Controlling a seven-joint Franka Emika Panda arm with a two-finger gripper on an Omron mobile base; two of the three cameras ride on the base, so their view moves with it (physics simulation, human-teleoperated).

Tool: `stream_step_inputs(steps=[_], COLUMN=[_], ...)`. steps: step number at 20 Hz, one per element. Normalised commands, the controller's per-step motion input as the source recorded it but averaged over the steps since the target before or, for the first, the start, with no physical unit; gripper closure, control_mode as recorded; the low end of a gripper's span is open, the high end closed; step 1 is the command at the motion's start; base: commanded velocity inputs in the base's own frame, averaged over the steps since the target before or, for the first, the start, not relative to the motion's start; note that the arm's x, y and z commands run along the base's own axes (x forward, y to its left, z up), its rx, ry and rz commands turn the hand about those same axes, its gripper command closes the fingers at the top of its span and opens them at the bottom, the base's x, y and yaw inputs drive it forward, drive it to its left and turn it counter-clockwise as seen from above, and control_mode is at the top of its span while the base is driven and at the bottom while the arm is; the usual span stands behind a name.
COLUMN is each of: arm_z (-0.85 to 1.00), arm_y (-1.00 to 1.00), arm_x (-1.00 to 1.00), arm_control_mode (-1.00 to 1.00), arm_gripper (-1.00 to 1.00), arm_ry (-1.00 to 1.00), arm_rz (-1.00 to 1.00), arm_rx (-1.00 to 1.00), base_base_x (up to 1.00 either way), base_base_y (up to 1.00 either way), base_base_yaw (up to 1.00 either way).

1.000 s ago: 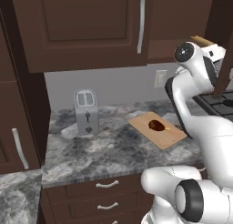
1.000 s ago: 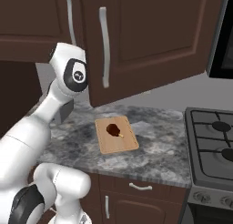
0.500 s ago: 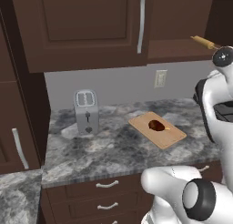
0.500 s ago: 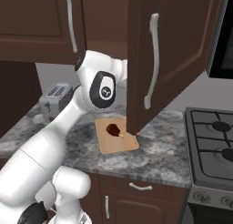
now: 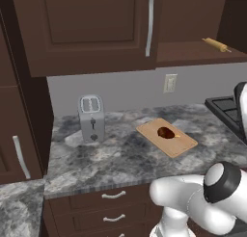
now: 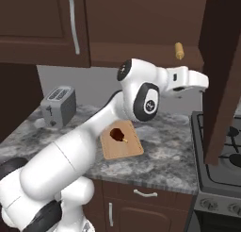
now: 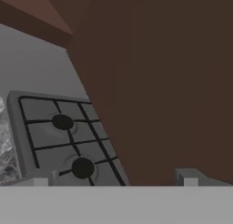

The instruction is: Open the cabinet, retrieve the rolling pin, and place it next to the meat on the cutting board to prepare for tenderizing.

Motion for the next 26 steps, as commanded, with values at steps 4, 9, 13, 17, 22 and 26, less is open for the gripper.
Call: stream_step_inputs(steps=[4, 9, 13, 17, 22, 26], arm_z=[-0.15, 0.00, 0.00, 0.01, 0.10, 0.15], arm_y=[-0.55, 0.06, 0.36, 0.46, 0.51, 0.57], arm_x=[0.05, -0.24, -0.02, 0.00, 0.01, 0.00], arm_control_mode=[-1.00, -1.00, -1.00, -1.00, -1.00, -1.00], arm_gripper=[-1.00, -1.00, -1.00, -1.00, -1.00, -1.00], arm_ry=[0.00, -0.01, 0.00, 0.00, -0.13, -0.23], arm_rz=[0.01, 0.00, 0.04, 0.06, 0.07, 0.12], arm_rx=[0.00, 0.01, 0.00, 0.00, 0.00, 0.00], base_base_x=[0.00, 0.00, 0.00, 0.00, 0.00, 0.00], base_base_y=[0.00, 0.00, 0.00, 0.00, 0.00, 0.00], base_base_yaw=[0.00, 0.00, 0.00, 0.00, 0.00, 0.00])
